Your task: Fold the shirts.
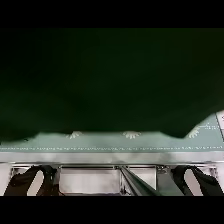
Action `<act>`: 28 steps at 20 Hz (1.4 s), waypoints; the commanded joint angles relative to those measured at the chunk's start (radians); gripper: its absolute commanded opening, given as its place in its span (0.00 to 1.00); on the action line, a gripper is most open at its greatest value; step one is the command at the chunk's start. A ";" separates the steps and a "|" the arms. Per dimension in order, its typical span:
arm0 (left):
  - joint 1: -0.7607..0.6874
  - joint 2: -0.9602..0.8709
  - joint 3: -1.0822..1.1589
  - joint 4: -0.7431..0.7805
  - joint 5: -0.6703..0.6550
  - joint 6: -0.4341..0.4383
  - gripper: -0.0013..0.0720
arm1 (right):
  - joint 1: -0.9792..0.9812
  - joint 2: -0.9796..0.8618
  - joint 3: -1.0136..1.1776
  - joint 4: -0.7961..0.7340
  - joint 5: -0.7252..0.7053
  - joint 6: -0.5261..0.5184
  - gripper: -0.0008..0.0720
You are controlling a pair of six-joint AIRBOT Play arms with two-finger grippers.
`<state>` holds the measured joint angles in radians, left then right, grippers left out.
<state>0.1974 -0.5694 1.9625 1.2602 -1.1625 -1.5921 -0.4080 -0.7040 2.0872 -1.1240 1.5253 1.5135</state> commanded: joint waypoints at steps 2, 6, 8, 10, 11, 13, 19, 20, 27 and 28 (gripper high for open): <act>0.004 0.064 -0.048 0.093 -0.261 -0.056 0.05 | 0.000 0.050 -0.011 -0.064 0.103 0.038 0.04; 0.003 0.058 -0.323 0.048 -0.288 -0.064 0.05 | 0.000 0.050 -0.235 -0.061 0.124 0.027 0.04; 0.002 0.037 -0.517 -0.026 -0.256 -0.058 0.05 | 0.000 0.046 -0.421 -0.061 0.088 0.005 0.04; 0.000 -0.009 -0.739 -0.143 -0.132 -0.016 0.05 | 0.001 0.022 -0.616 -0.051 0.015 -0.023 0.04; -0.002 -0.051 -0.847 -0.211 -0.039 0.010 0.05 | 0.000 -0.005 -0.703 -0.036 -0.034 -0.047 0.04; -0.037 -0.179 -0.995 -0.291 0.150 0.076 0.05 | 0.000 -0.098 -0.840 -0.011 -0.159 -0.093 0.04; -0.176 -0.854 -0.794 -0.328 0.478 0.094 0.05 | 0.001 -0.619 -0.809 0.076 -0.374 -0.158 0.04; -0.184 -0.968 -0.685 -0.332 0.451 0.078 0.05 | 0.001 -0.699 -0.764 0.087 -0.379 -0.158 0.04; -0.189 -1.429 -0.029 -0.340 0.132 -0.029 0.05 | 0.001 -1.048 -0.427 0.148 -0.316 -0.101 0.04; -0.184 -1.443 0.001 -0.340 0.082 -0.029 0.05 | 0.001 -1.057 -0.418 0.148 -0.304 -0.104 0.04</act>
<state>0.0105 -1.8893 1.7874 0.9276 -0.9298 -1.5940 -0.4072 -1.6691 1.5829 -0.9993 1.1866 1.3964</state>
